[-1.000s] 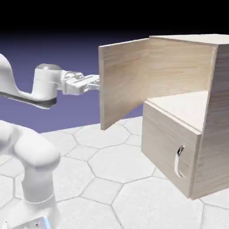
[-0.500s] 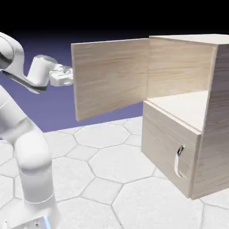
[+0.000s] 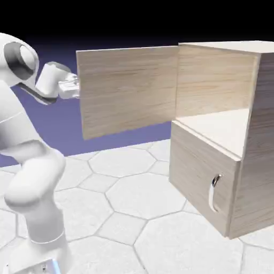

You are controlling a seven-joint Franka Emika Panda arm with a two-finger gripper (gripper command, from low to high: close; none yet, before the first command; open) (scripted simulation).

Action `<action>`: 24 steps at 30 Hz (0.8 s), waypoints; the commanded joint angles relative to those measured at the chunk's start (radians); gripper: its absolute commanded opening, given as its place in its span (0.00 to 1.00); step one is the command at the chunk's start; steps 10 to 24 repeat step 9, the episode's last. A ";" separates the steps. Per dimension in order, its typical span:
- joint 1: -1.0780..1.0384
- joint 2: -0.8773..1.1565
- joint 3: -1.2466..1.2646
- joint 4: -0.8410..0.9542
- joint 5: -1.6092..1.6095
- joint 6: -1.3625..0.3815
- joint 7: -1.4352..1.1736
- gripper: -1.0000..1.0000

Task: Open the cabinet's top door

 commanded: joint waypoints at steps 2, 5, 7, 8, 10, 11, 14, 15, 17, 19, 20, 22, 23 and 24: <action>-0.073 -0.028 0.060 0.039 0.017 -0.013 -0.012 0.00; -0.182 -0.124 0.119 0.120 0.064 -0.020 -0.067 0.00; -0.254 -0.189 0.153 0.188 0.093 -0.037 -0.105 0.00; -0.290 -0.222 0.169 0.224 0.107 -0.047 -0.125 0.00; -0.300 -0.230 0.173 0.234 0.110 -0.050 -0.130 0.00; -0.300 -0.230 0.173 0.234 0.110 -0.050 -0.130 0.00; -0.300 -0.230 0.173 0.234 0.110 -0.050 -0.130 0.00; -0.300 -0.230 0.173 0.234 0.110 -0.050 -0.130 0.00; -0.300 -0.230 0.173 0.234 0.110 -0.050 -0.130 0.00; -0.300 -0.230 0.173 0.234 0.110 -0.050 -0.130 0.00; -0.300 -0.230 0.173 0.234 0.110 -0.050 -0.130 0.00; -0.300 -0.230 0.173 0.234 0.110 -0.050 -0.130 0.00; -0.300 -0.230 0.173 0.234 0.110 -0.050 -0.130 0.00; -0.300 -0.230 0.173 0.234 0.110 -0.050 -0.130 0.00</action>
